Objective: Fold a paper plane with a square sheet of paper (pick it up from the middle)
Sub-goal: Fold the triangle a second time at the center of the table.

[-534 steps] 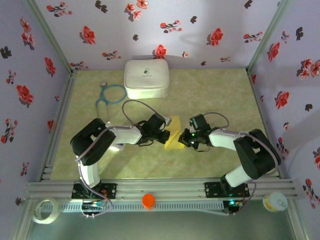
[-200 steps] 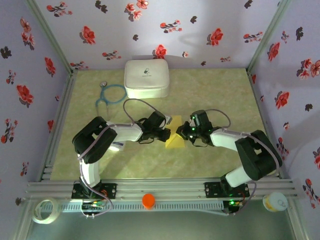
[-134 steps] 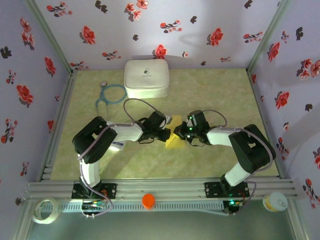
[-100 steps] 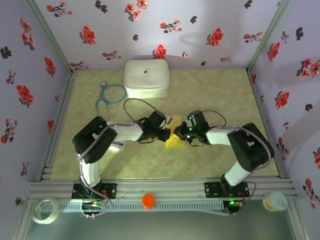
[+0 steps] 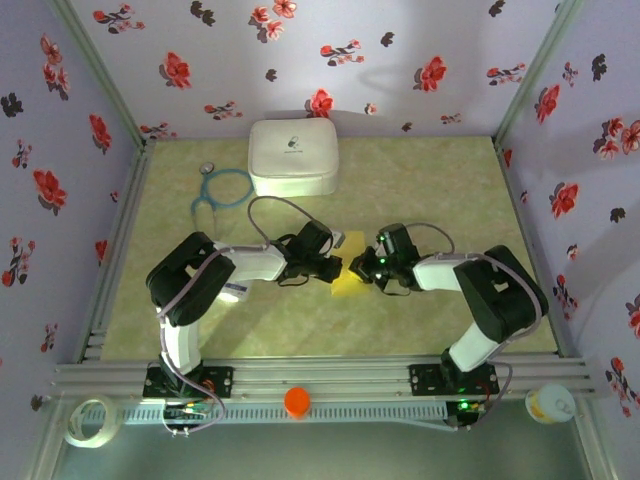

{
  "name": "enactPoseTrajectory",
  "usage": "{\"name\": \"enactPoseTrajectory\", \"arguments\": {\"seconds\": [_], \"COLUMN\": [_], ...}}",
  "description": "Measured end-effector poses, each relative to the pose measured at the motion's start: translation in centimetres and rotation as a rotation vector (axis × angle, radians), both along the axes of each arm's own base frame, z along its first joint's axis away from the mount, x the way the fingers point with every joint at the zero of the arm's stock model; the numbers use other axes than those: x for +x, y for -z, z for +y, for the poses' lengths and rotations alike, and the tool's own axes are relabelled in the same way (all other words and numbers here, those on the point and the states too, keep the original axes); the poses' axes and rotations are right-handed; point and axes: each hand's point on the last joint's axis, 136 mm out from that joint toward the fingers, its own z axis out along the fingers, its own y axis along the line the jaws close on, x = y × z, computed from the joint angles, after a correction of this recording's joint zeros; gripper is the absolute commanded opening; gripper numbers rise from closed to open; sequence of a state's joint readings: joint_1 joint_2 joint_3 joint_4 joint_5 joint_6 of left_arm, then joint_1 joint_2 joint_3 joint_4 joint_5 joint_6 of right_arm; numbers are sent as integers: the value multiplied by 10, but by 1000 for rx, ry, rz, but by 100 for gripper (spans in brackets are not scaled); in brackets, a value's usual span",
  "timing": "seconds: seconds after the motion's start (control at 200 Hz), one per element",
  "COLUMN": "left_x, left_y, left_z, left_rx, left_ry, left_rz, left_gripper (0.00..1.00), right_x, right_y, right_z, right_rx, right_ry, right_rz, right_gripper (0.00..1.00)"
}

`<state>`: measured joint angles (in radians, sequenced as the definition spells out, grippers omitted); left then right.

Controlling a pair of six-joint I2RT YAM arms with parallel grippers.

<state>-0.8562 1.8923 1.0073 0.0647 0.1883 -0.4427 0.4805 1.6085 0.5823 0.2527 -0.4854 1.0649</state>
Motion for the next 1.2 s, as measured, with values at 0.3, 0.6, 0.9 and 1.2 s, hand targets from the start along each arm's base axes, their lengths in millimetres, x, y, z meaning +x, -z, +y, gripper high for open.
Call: {"name": "enactPoseTrajectory", "arguments": {"seconds": [0.3, 0.6, 0.9, 1.2], "left_x": [0, 0, 0, 0], "left_y": [0, 0, 0, 0], "left_z": [-1, -3, -3, -4], "left_rx": [1, 3, 4, 5], "left_ry": [5, 9, 10, 13], "left_rz": [16, 29, 31, 36], "left_gripper": [0, 0, 0, 0], "right_x": [20, 17, 23, 15], "right_y": [-4, 11, -14, 5], "right_z": [-15, -25, -25, -18], "right_rx": [-6, -43, -35, -52], "right_ry": [45, 69, 54, 6], "right_rz": [-22, 12, -19, 36], "right_gripper": [0, 2, 1, 0]}}
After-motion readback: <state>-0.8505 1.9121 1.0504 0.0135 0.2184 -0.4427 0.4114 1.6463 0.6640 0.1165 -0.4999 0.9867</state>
